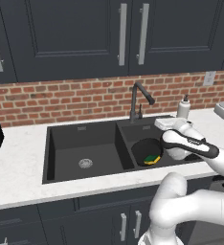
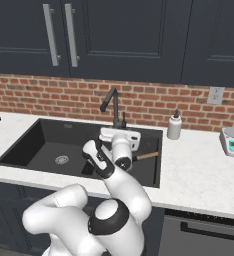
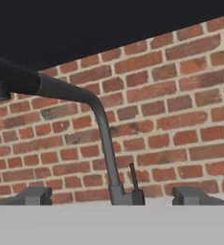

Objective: Pick the pan and sponge and place them into the sink. Then turn on the water.

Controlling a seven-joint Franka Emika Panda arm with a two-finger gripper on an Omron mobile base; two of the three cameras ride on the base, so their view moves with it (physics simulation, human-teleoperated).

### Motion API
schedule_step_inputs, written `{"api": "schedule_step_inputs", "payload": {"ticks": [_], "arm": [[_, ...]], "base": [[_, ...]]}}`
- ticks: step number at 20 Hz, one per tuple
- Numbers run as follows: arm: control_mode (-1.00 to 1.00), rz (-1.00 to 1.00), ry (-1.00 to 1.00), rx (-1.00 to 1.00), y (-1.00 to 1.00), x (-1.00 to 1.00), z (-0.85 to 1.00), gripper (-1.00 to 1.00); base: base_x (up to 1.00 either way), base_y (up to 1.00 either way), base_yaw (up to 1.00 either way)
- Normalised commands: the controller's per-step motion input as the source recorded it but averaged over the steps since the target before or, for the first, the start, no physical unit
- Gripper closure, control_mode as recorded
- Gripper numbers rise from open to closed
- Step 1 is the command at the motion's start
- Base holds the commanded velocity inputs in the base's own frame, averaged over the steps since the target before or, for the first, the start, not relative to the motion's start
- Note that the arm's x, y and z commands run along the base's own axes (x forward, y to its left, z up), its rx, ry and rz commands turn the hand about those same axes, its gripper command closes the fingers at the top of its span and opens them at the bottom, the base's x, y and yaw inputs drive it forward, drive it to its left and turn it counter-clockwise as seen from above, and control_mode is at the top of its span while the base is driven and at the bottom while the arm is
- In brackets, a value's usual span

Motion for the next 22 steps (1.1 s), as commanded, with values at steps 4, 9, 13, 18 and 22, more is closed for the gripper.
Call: {"api": "schedule_step_inputs", "payload": {"ticks": [4, 9, 13, 18, 22], "arm": [[-1.0, 0.06, -0.08, 0.0, 0.0, 0.04, -0.11, -1.0], [-1.0, 0.02, -0.09, 0.0, 0.0, 0.19, 0.0, -1.0], [-1.0, 0.0, -0.07, 0.0, 0.0, 0.27, 0.0, -1.0], [-1.0, 0.0, -0.01, -0.01, 0.0, 0.24, 0.0, -1.0], [-1.0, 0.02, 0.0, -0.05, 0.01, 0.15, 0.0, -1.0]], "base": [[0.0, 0.0, 0.0], [0.0, 0.0, 0.0], [0.0, 0.0, 0.0], [0.0, 0.0, 0.0], [0.0, 0.0, 0.0]]}}
